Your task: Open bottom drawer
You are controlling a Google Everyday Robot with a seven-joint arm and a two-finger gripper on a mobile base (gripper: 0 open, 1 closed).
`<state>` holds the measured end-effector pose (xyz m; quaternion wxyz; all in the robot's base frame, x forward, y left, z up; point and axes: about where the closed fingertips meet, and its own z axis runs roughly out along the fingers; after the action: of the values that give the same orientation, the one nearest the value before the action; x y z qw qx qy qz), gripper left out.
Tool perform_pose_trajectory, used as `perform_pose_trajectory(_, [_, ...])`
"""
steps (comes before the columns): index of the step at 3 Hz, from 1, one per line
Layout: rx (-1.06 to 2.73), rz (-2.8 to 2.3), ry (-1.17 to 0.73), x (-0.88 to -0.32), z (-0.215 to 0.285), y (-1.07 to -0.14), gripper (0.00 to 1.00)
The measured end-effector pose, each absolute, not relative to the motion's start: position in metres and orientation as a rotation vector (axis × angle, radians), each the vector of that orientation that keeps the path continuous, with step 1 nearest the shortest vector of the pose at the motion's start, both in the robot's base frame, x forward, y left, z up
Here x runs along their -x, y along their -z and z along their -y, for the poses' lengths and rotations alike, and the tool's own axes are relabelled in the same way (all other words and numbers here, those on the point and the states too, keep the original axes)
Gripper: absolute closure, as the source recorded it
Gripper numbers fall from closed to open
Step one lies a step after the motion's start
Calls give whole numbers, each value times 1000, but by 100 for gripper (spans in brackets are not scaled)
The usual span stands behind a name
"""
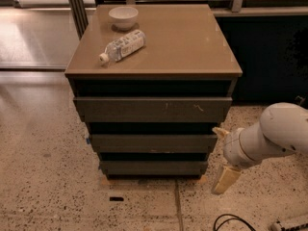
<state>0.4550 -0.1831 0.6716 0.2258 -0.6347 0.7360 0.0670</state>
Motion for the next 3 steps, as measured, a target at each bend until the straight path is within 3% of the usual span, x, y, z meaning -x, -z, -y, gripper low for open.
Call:
perform_pose_trajectory(2, [1809, -1983, -297, -443, 133, -571, 0])
perform_pose_trajectory(3, [1810, -1983, -297, -443, 133, -571, 0])
